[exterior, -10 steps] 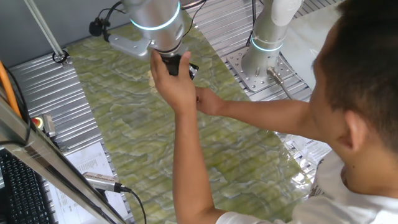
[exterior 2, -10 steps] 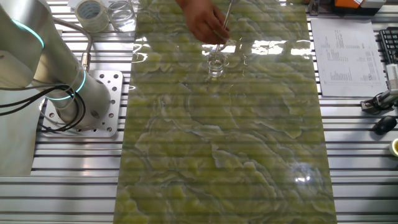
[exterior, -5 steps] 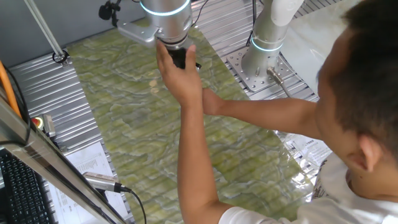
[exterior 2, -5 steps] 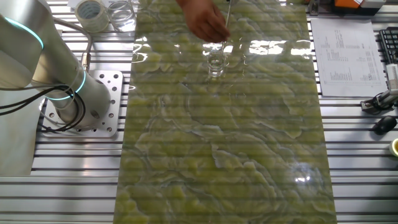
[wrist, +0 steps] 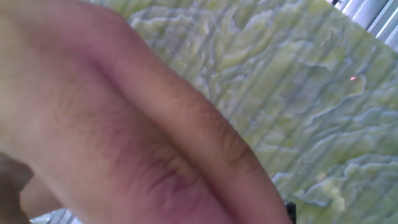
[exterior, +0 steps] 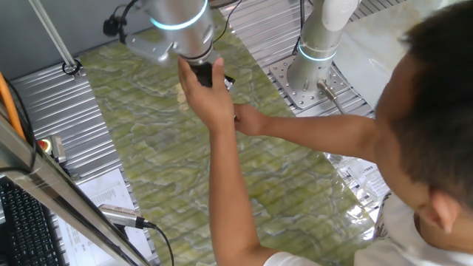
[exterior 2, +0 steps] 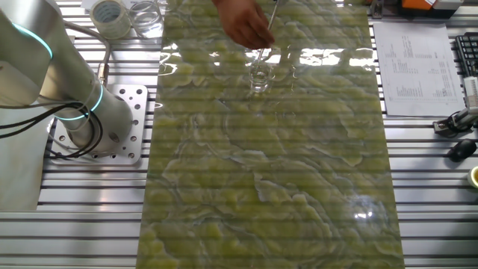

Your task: Stir the beaker with a glass rod

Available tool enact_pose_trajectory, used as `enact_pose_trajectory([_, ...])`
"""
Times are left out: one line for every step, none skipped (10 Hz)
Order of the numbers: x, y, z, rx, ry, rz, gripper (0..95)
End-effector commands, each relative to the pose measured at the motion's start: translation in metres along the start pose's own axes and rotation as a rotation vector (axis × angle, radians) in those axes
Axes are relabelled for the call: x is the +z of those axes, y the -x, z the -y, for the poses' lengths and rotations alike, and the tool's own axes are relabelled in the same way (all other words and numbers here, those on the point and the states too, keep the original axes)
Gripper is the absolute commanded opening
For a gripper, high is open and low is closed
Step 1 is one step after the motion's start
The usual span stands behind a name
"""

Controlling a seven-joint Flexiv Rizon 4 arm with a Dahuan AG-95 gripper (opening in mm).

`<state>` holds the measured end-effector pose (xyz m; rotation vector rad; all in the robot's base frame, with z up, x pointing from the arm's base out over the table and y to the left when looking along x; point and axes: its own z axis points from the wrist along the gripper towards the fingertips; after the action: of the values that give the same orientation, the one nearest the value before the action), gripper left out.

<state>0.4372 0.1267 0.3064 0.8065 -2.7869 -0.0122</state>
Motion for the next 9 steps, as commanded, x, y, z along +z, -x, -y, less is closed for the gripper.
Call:
enact_pose_trajectory([0.0010, -0.0010, 0.0000, -0.026, -0.056, 0.019, 0.0])
enact_pose_trajectory([0.0010, -0.0010, -0.0001, -0.026, -0.064, 0.030, 0.0])
enact_pose_trajectory([0.0010, -0.0010, -0.0001, -0.026, -0.066, 0.033, 0.0])
enact_pose_trajectory([0.0010, -0.0010, -0.0001, -0.025, -0.072, 0.045, 0.0])
enact_pose_trajectory([0.0010, -0.0010, -0.0001, -0.021, -0.071, 0.051, 0.0])
enact_pose_trajectory([0.0011, -0.0009, -0.0002, -0.008, -0.059, 0.058, 0.0])
enact_pose_trajectory([0.0012, -0.0008, -0.0002, -0.001, -0.053, 0.061, 0.0])
enact_pose_trajectory([0.0012, -0.0008, -0.0003, 0.008, -0.040, 0.065, 0.0])
enact_pose_trajectory([0.0014, -0.0006, -0.0004, 0.010, -0.033, 0.056, 0.0])
